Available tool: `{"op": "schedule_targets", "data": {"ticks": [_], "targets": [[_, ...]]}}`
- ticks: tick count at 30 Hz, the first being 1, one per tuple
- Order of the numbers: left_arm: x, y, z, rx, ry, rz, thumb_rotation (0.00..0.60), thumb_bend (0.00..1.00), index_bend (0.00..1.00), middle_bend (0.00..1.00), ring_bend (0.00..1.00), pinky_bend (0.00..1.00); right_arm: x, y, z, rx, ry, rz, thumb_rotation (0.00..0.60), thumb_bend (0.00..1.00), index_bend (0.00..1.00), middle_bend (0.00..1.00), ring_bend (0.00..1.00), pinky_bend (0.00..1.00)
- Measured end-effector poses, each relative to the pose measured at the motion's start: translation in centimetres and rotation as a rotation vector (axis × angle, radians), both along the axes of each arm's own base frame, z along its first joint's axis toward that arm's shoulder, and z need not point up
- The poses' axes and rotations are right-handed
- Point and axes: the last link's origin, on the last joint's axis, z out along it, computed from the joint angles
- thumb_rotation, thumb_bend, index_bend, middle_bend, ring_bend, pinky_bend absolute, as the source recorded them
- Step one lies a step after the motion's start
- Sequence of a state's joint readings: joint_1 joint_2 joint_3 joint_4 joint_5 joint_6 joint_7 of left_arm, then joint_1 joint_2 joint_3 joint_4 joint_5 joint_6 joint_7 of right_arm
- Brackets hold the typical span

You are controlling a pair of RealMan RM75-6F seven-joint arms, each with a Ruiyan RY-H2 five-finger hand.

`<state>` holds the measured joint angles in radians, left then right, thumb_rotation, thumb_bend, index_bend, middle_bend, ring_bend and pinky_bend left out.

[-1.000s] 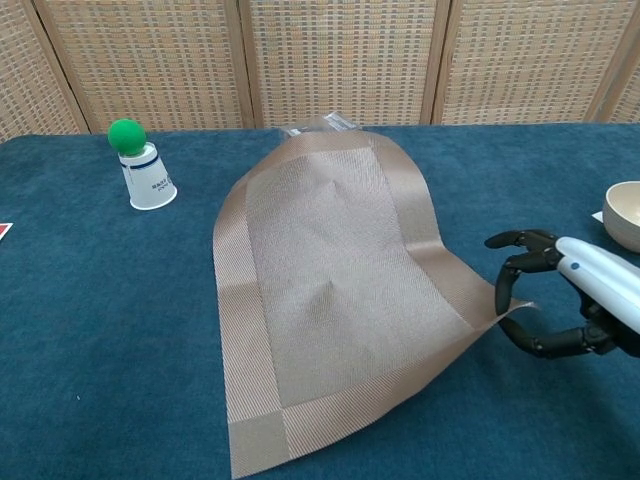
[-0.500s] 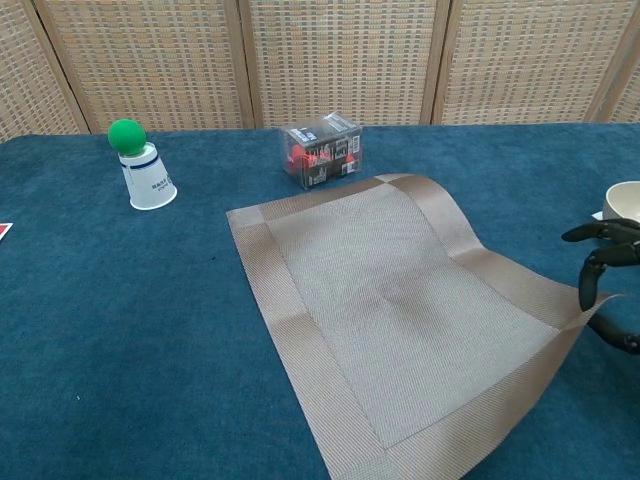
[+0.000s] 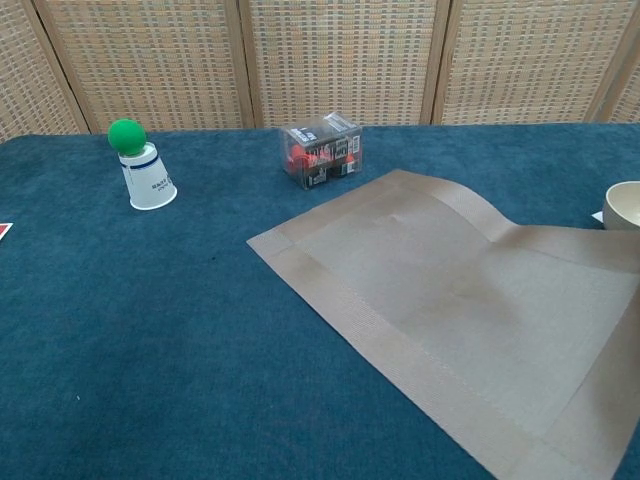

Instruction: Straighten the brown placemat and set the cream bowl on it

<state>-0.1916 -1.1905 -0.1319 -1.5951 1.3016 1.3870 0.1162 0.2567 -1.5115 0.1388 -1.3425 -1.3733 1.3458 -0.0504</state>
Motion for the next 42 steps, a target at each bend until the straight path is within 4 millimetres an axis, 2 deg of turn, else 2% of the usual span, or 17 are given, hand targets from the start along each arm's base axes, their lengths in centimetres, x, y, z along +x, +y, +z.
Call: {"op": "schedule_targets", "data": {"ticks": [7,13,15,19,21,23,25,32,37,42], "targets": [[-0.1,0.0,-0.2,-0.003,0.007,0.003,0.600,0.26,0.00,0.00,0.00,0.00,0.0,-2.5,1.6,-0.017,0.079,-0.002,0.600,0.61,0.69,0.22,0.04,0.02],[-0.1,0.0,-0.2,-0.005,0.009,0.006,0.600,0.26,0.00,0.00,0.00,0.00,-0.2,-3.9,2.2,-0.017,0.137,-0.023,0.600,0.58,0.66,0.20,0.04,0.02],[-0.2,0.0,-0.3,-0.006,0.010,0.007,0.600,0.26,0.00,0.00,0.00,0.00,-0.3,-4.1,2.3,-0.019,0.156,-0.031,0.600,0.55,0.59,0.15,0.02,0.01],[-0.2,0.0,-0.2,-0.005,0.010,0.007,0.600,0.26,0.00,0.00,0.00,0.00,-0.9,-4.1,2.6,-0.025,0.228,-0.049,0.600,0.35,0.33,0.01,0.00,0.00],[-0.2,0.0,-0.3,-0.005,0.011,0.005,0.600,0.26,0.00,0.00,0.00,0.00,-1.1,-4.1,2.8,-0.036,0.274,-0.057,0.600,0.30,0.23,0.00,0.00,0.00],[-0.1,0.0,-0.3,-0.007,0.012,0.004,0.600,0.26,0.00,0.00,0.00,0.00,-1.4,-3.8,3.2,-0.056,0.320,-0.073,0.600,0.26,0.16,0.00,0.00,0.00],[-0.1,0.0,-0.4,-0.009,0.013,0.003,0.600,0.26,0.00,0.00,0.00,0.00,-1.5,-3.4,3.6,-0.081,0.332,-0.087,0.600,0.24,0.13,0.00,0.00,0.00],[0.1,-0.1,-0.5,-0.014,0.015,-0.010,0.600,0.26,0.00,0.00,0.00,0.00,-1.8,-1.2,5.1,-0.138,0.278,-0.125,0.600,0.18,0.11,0.00,0.00,0.00],[0.2,0.1,-0.8,-0.026,0.017,-0.021,0.600,0.14,0.00,0.00,0.00,0.00,-2.4,1.6,7.1,-0.184,0.203,-0.152,0.600,0.16,0.10,0.00,0.00,0.00],[0.9,0.5,-1.5,-0.045,0.030,-0.048,0.600,0.11,0.00,0.00,0.00,0.00,-2.7,3.5,9.5,-0.238,0.160,-0.138,0.600,0.16,0.10,0.00,0.00,0.00]]}}
